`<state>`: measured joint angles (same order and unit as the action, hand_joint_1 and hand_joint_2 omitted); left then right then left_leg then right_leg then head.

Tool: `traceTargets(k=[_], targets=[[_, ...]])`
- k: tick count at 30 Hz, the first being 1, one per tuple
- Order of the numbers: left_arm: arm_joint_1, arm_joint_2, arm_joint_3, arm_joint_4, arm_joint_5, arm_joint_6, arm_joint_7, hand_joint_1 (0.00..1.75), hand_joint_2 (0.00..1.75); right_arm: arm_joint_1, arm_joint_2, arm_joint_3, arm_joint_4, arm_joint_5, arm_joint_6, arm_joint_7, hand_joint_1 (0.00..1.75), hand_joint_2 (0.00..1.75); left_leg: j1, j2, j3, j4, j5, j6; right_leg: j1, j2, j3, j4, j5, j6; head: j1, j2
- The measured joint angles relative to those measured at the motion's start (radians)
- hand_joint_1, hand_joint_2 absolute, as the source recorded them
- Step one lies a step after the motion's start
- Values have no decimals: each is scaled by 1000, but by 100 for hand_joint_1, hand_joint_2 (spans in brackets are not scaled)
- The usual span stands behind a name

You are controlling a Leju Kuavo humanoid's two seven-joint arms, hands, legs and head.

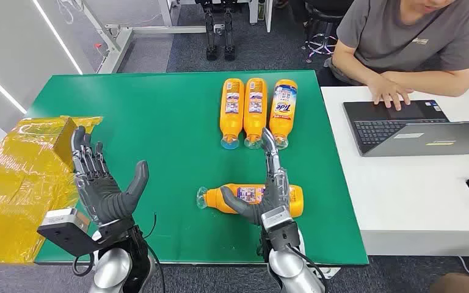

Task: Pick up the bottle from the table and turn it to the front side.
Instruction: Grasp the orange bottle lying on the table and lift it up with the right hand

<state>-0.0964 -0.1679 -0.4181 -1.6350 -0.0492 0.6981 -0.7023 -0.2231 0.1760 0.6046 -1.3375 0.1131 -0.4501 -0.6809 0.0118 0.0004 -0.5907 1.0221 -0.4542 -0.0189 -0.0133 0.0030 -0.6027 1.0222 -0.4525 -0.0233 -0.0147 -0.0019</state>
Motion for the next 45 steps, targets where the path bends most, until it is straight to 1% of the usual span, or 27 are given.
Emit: traceTargets(k=[5,8,11,13,18,22,24,27,28,32,35,39,45], targets=[[-1,0,0,0,0,0,0,0,175,-9,-5,3,3,35,-2,21,0,175,0,0,0,0,0,0,0,0,0,0,0,0,0,0],[-6,1,0,0,1,0,0,0,175,-35,-19,13,8,114,13,78,0,175,0,0,0,0,0,0,0,0,0,0,0,0,0,0],[-11,3,0,0,0,0,0,0,175,-86,-45,38,22,231,84,183,0,175,0,0,0,0,0,0,0,0,0,0,0,0,0,0],[-11,6,0,0,-4,0,0,0,175,-127,-63,59,39,313,132,234,0,175,0,0,0,1,0,0,0,0,0,0,0,0,0,0],[13,9,0,-11,-19,0,0,0,175,-225,-90,102,94,409,229,267,0,175,0,0,0,1,0,1,0,0,0,0,0,0,0,0],[36,9,0,-29,-27,0,0,0,175,-312,-110,141,162,483,341,297,0,175,0,0,-1,1,0,1,0,0,0,0,0,0,0,0],[41,11,0,-34,-28,0,0,0,175,-363,-120,165,201,506,424,317,0,175,0,0,-1,1,0,1,0,0,0,0,1,1,0,0],[43,14,0,-36,-28,0,0,0,175,-455,-135,212,273,527,579,345,0,175,0,0,-1,2,1,1,0,0,0,0,1,1,0,0],[44,16,0,-36,-27,0,0,0,175,-481,-139,225,296,529,607,349,0,175,0,0,-1,2,1,2,0,0,0,0,1,1,0,0],[42,22,0,-36,-10,-4,0,0,175,-562,-153,275,374,548,670,364,0,175,0,-1,-1,3,2,2,0,-1,0,0,2,1,0,0],[40,24,0,-35,2,-16,0,0,175,-600,-175,311,420,550,705,375,0,175,0,-1,-2,3,2,3,0,-1,0,0,2,1,0,0],[38,24,-1,-35,7,-26,0,0,175,-625,-202,337,457,549,720,381,0,175,0,-1,-2,4,1,3,0,-1,0,0,2,1,0,0],[26,24,-1,-22,26,-66,0,0,175,-647,-263,379,490,556,790,414,0,175,0,-2,-3,4,1,3,0,-2,-1,0,2,2,0,0]])
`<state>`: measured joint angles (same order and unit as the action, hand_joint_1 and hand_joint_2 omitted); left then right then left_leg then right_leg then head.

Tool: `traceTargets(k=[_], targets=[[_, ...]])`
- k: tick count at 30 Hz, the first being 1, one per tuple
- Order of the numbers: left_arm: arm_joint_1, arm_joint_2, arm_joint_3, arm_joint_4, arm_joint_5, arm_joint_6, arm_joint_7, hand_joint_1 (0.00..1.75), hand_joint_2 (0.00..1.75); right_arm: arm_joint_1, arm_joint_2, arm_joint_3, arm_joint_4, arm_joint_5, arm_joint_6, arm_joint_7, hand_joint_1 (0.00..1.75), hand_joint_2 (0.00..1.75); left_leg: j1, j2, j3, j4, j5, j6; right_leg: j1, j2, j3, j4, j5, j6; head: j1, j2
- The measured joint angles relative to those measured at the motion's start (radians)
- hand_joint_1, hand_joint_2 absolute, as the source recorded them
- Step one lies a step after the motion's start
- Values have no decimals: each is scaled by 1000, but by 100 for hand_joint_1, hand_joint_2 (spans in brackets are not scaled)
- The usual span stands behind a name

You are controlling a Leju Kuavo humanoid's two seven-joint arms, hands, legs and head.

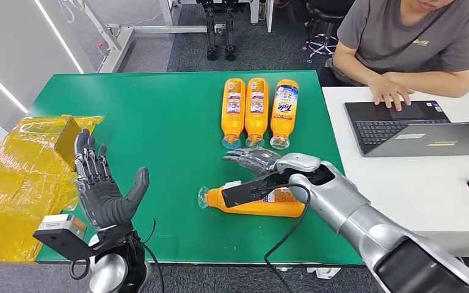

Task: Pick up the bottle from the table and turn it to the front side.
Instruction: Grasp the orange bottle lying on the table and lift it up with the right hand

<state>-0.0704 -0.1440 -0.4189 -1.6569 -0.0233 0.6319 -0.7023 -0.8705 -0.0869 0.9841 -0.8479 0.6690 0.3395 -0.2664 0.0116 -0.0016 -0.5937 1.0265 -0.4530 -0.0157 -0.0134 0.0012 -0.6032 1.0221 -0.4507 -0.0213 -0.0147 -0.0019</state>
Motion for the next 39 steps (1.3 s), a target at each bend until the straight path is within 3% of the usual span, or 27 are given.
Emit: traceTargets(k=[8,25,26,28,30,32,39], targets=[[-35,-4,0,29,18,-37,0,0,175,-27,-65,53,34,-29,79,23,0,175,0,1,0,1,0,0,0,1,0,0,1,1,0,0],[-80,-25,0,89,39,-76,0,0,175,45,-165,106,34,-47,32,92,0,175,0,1,-1,2,-1,3,0,1,0,0,1,3,0,0],[-84,-26,0,94,40,-78,0,0,175,49,-170,107,30,-45,28,95,5,175,0,1,-1,2,-1,3,0,2,0,0,1,3,0,0],[-90,-27,0,101,42,-80,0,0,175,54,-176,108,23,-42,21,100,50,175,0,2,-1,2,-1,3,0,2,0,0,1,3,0,0],[-93,-27,0,106,43,-82,0,0,175,58,-181,109,19,-37,12,105,131,175,0,2,-1,3,-1,3,0,2,0,0,1,3,0,0],[-93,-27,0,111,43,-82,0,0,175,63,-184,111,14,-29,-4,107,173,175,0,2,-1,3,-1,3,0,2,0,0,1,3,0,0],[-95,-27,0,114,47,-78,0,0,175,85,-187,112,4,17,-107,106,175,175,0,2,-1,3,-1,3,0,2,0,0,2,3,0,0]])
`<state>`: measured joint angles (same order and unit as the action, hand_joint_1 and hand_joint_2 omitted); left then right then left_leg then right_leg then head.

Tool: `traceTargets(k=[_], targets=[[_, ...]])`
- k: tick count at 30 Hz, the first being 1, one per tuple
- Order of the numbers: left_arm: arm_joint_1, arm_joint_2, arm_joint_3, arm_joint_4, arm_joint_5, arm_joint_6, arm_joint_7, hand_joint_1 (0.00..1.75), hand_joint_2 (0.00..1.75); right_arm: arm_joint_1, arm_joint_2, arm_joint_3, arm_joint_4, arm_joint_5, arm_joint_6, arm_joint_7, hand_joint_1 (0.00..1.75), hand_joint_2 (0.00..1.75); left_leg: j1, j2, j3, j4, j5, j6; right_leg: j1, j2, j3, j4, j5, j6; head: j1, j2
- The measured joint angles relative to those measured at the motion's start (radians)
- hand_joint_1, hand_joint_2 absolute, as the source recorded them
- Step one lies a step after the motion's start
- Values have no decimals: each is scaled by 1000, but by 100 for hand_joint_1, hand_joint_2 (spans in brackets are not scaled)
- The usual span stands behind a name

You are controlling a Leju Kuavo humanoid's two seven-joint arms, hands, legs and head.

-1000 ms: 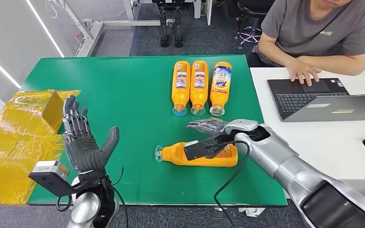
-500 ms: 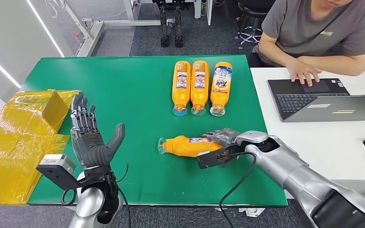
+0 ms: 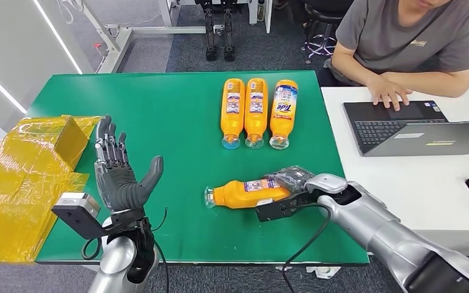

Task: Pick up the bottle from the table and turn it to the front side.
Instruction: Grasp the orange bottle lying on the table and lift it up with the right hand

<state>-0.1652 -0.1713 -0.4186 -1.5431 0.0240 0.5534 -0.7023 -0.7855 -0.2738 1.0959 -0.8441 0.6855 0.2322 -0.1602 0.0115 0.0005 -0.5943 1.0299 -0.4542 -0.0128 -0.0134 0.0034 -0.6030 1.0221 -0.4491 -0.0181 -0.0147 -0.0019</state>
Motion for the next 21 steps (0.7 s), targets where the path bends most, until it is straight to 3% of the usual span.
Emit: traceTargets(k=[7,13,16,21], targets=[[1,0,0,0,-2,10,0,0,175,45,13,-21,-12,43,-140,22,175,175,0,-1,-1,0,0,0,0,-1,0,0,0,0,0,0],[11,2,0,-8,-16,39,0,0,175,141,59,-112,-70,91,-415,62,175,175,0,-1,-1,0,0,0,0,0,-1,0,-1,0,0,0],[23,2,0,-20,-21,56,0,0,175,220,100,-192,-147,54,-520,44,175,175,0,-2,-2,-1,0,0,0,-1,-1,0,-2,1,0,0],[29,1,0,-28,-17,63,0,0,175,346,165,-305,-261,-49,-582,-45,175,175,0,-3,-3,-1,-1,0,1,-3,-1,0,-3,2,0,0]])
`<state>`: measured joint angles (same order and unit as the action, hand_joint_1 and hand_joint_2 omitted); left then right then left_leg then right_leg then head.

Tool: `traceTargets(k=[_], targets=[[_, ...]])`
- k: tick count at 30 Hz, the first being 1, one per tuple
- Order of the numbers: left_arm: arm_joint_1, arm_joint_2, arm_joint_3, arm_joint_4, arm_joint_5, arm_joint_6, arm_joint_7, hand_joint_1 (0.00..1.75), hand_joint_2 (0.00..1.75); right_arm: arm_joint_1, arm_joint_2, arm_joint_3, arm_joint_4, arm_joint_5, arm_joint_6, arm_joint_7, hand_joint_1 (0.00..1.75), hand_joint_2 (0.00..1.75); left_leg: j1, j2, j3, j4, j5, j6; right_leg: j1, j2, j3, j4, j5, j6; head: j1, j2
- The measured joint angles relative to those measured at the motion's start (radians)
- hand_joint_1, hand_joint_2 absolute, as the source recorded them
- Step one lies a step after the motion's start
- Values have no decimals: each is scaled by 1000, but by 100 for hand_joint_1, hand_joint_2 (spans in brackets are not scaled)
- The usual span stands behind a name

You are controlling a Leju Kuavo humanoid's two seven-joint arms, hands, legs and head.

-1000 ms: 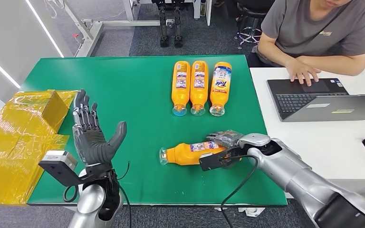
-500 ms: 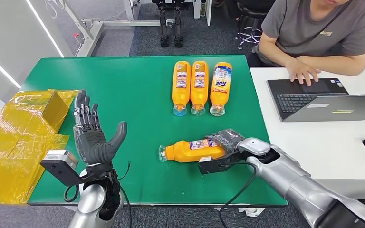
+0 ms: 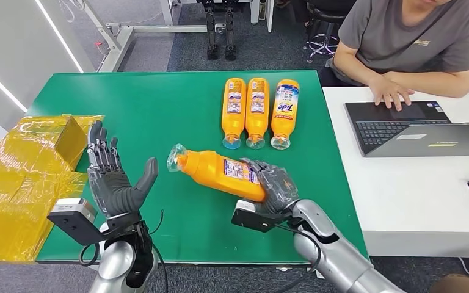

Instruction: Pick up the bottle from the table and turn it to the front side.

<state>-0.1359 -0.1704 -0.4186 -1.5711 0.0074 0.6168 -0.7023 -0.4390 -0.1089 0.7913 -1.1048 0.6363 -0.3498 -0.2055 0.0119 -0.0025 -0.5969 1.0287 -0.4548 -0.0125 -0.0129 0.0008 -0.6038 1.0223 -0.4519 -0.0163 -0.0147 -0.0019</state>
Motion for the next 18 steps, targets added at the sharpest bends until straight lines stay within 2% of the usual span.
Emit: traceTargets(k=[4,8,10,15,18], targets=[[5,-8,0,-1,7,-2,0,0,175,97,62,-75,-57,-79,-59,-88,175,175,0,0,0,0,0,0,0,0,0,0,0,0,0,0],[7,-16,0,0,31,-25,0,0,175,151,112,-121,-83,-108,-89,-136,175,175,-1,0,0,0,0,0,0,0,0,0,0,0,0,0],[9,-20,0,3,68,-85,0,0,175,159,132,-138,-84,-117,-98,-159,175,175,-1,1,0,0,0,0,0,0,0,0,0,0,0,0],[8,-32,-11,44,244,-358,12,0,175,146,165,-162,-73,-124,-82,-189,175,175,-1,1,0,0,0,0,0,1,0,0,1,0,0,0],[5,-34,-21,66,276,-419,18,0,175,135,172,-166,-66,-119,-78,-193,175,175,-1,1,0,1,0,0,0,1,0,0,1,0,0,0]])
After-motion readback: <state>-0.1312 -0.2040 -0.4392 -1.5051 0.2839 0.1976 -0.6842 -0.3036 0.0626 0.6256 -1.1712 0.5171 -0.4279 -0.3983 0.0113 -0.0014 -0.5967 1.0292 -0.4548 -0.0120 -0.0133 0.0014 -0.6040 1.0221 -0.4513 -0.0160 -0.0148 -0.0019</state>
